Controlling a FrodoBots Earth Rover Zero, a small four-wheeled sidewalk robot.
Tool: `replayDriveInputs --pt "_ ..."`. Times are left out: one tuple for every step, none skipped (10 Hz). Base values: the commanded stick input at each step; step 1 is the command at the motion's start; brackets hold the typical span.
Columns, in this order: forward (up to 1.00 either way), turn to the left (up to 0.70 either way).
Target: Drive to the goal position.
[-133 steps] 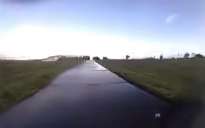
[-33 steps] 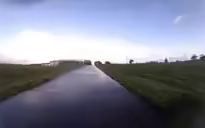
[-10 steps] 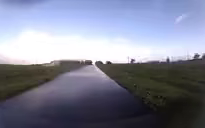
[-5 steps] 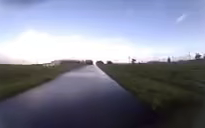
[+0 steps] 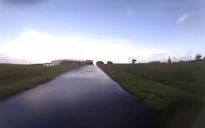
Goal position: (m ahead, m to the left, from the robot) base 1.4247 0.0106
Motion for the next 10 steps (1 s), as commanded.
replayDriveInputs --pt "0.45 0.27" --pt "0.45 0.27" --pt "0.45 0.27" --pt "0.45 0.27" --pt "0.45 0.27" --pt "0.45 0.27" --pt "0.45 0.20" --pt "0.45 0.02" --pt "0.45 0.00" --pt "0.45 0.00"
